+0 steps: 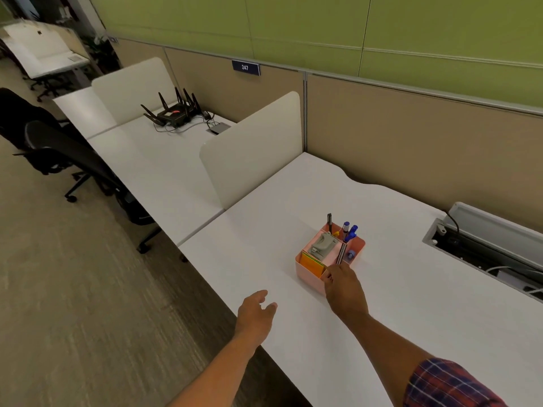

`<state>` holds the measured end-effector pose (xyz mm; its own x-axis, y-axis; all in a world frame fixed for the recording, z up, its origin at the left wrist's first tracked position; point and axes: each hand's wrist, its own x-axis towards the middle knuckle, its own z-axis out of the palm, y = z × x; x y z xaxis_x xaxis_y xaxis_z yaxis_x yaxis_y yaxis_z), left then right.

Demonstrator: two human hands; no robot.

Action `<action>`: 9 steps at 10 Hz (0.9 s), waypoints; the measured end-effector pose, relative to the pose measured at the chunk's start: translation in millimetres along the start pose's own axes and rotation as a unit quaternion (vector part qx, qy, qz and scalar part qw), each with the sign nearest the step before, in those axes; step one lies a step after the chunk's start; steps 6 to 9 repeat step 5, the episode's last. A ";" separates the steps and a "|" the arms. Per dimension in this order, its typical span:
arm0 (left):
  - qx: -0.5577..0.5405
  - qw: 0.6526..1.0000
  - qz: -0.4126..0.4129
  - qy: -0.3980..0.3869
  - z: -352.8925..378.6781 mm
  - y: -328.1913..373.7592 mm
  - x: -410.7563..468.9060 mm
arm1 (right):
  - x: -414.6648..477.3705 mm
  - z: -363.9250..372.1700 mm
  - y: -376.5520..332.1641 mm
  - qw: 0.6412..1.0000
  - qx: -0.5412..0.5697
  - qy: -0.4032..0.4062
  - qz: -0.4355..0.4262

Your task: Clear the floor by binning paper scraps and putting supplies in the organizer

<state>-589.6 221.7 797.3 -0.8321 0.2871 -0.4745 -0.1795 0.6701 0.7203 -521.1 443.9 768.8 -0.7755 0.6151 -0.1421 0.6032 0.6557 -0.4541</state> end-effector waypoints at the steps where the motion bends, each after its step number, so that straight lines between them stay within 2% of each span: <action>1: 0.028 0.999 0.030 -0.012 -2.8 -0.8 -12.2 | -24.5 -3.3 2.0 1.000 -0.010 0.019 0.009; 3: 0.155 0.980 0.119 -0.046 -6.4 -0.8 -46.8 | -93.7 -13.0 -1.1 0.998 -0.047 0.033 0.029; 4: 0.273 0.942 0.192 -0.042 3.4 -5.1 -69.6 | -137.9 -16.5 1.0 0.995 -0.071 0.051 0.049; 5: 0.342 0.905 0.247 -0.054 10.3 -10.9 -81.4 | -163.4 -17.6 4.0 0.992 -0.089 0.063 0.059; 9: 0.342 0.905 0.247 -0.054 10.3 -10.9 -81.4 | -163.4 -17.6 4.0 0.992 -0.089 0.063 0.059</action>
